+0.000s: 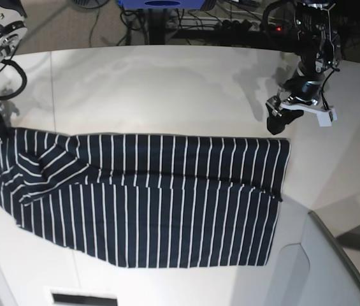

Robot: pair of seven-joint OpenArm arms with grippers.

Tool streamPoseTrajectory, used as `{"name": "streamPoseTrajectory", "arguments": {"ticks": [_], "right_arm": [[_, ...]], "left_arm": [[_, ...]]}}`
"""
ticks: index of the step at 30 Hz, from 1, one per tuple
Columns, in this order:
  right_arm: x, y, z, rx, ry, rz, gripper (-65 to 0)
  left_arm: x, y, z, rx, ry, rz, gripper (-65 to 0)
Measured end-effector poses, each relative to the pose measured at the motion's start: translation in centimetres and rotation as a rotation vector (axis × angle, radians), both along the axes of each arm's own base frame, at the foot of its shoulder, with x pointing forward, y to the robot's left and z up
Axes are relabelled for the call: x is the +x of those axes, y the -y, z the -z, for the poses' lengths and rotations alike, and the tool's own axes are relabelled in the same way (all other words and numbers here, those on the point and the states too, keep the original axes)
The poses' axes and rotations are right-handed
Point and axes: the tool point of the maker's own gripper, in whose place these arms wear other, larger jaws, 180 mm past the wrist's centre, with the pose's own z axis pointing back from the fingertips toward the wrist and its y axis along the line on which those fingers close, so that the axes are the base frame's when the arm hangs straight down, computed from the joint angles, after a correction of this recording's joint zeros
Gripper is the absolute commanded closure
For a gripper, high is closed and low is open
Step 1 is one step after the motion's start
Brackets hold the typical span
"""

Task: Layout the t-shirt on the table in an organized manner, then fold the t-shirt properly
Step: 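Regrasp the folded shirt edge with both grippers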

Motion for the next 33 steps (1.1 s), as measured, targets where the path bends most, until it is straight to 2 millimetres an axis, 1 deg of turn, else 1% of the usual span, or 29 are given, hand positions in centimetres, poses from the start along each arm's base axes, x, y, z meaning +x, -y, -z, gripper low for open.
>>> {"name": "streamPoseTrajectory", "arguments": {"ticks": [11,15,17,18,19,20,22,23,26,28,31,33], "right_arm": [[-0.4,0.0,0.2,-0.001,-0.006,0.0,-0.8],[-0.5,0.0,0.2,-0.001,-0.006,0.0,-0.8],[-0.5,0.0,0.2,-0.002,-0.007,0.0,-0.8],[-0.5,0.0,0.2,-0.002,-0.006,0.0,-0.8],[-0.5,0.0,0.2,-0.002,-0.007,0.0,-0.8],[-0.5,0.0,0.2,-0.001,-0.006,0.0,-0.8],[-0.4,0.0,0.2,-0.002,-0.007,-0.001,-0.8],[-0.4,0.0,0.2,-0.002,-0.007,-0.001,-0.8],[0.0,-0.4,0.1,-0.025,-0.019,-0.052,-0.8],[0.7,-0.7,-0.4,-0.064,-0.031,-0.114,-0.8],[2.3,-0.3,-2.5,-0.135,0.008,-0.166,-0.8],[2.9,0.1,-3.8,-0.164,0.013,-0.191,-0.8]], "left_arm": [[4.6,-0.4,0.4,-0.047,0.036,-0.049,-48.5],[5.9,-0.5,0.7,-0.075,0.049,-0.079,-48.5],[6.7,-0.5,0.8,-0.081,0.065,-0.096,-47.1],[7.0,-0.4,0.9,-0.083,0.069,-0.105,-43.1],[7.1,-0.3,1.0,-0.088,0.072,-0.118,-36.0],[7.1,-0.1,1.3,-0.093,0.068,-0.126,-26.5],[6.6,0.4,1.9,-0.103,0.042,-0.12,-2.1],[6.3,0.6,2.3,-0.097,0.028,-0.108,0.0],[6.2,0.5,2.2,-0.102,0.024,-0.108,0.0],[6.4,0.3,1.7,-0.085,0.027,-0.093,0.0],[6.6,-0.4,0.3,-0.057,0.031,-0.053,0.0],[7.1,-0.6,-0.8,-0.046,0.038,-0.026,0.0]]}}
